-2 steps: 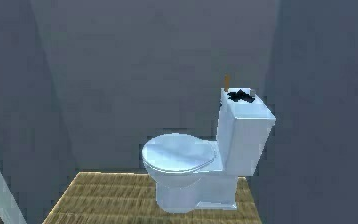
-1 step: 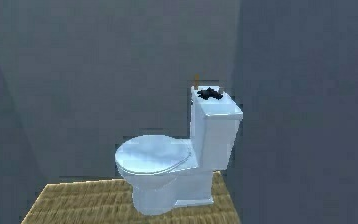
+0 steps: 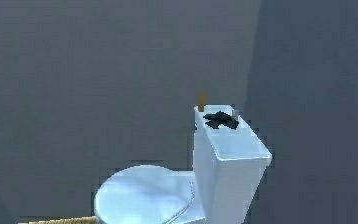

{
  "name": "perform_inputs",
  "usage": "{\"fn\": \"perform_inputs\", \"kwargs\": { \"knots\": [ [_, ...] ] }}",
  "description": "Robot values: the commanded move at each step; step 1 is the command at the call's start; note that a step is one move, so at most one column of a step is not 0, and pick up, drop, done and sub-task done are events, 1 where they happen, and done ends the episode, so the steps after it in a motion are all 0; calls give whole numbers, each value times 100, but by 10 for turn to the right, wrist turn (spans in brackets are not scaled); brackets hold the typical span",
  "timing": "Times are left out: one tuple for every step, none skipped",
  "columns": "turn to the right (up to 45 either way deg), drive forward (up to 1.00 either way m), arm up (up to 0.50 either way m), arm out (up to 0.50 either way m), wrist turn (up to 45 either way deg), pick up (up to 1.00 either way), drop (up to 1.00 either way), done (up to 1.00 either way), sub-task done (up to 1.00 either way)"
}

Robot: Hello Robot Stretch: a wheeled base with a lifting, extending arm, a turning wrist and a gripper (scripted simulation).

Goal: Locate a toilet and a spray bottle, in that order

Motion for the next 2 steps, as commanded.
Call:
{"fn": "perform_inputs", "kwargs": {
  "knots": [
    [-120,0,0,0,0,0,0,0,0],
    [0,0,0,0,0,0,0,0,100]
  ]
}}
